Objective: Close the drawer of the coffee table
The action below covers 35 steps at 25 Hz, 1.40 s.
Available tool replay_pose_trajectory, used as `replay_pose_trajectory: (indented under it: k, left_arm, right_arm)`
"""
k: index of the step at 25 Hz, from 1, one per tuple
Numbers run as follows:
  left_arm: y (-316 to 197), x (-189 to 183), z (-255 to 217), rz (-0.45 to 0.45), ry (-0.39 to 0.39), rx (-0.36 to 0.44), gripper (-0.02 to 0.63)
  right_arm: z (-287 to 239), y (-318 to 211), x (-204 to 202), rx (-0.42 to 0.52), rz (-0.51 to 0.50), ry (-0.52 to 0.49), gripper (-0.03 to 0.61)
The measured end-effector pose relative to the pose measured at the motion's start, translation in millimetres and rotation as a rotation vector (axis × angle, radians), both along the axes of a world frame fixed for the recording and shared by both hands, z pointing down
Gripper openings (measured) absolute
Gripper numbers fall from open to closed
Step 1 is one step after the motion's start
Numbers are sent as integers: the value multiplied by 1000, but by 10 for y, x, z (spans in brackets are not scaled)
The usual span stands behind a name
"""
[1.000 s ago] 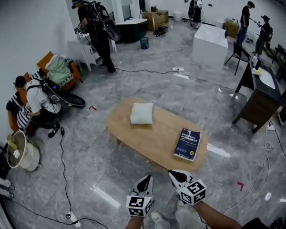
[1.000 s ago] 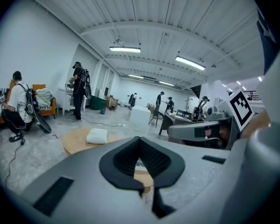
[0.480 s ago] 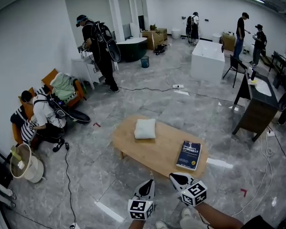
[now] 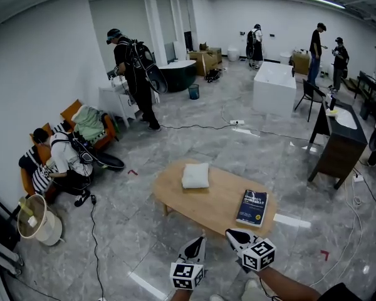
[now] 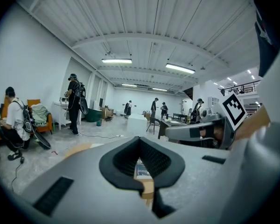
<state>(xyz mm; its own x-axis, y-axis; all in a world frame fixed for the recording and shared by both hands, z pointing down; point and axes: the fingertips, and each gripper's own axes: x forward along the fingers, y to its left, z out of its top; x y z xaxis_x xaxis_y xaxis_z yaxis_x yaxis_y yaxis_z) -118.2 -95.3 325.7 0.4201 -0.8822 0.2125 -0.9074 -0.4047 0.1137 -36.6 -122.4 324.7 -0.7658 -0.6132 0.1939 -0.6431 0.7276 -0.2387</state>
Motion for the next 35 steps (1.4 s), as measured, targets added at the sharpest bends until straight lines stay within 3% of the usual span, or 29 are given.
replay_pose_trajectory:
  k: [16, 35]
  left_arm:
    - [86, 467, -442, 23, 24, 70, 2]
    - [655, 1092, -953, 5, 10, 142, 2]
  right_arm:
    - [-402, 194, 472, 81, 30, -16, 14]
    - [-843, 796, 1098, 155, 8, -55, 14]
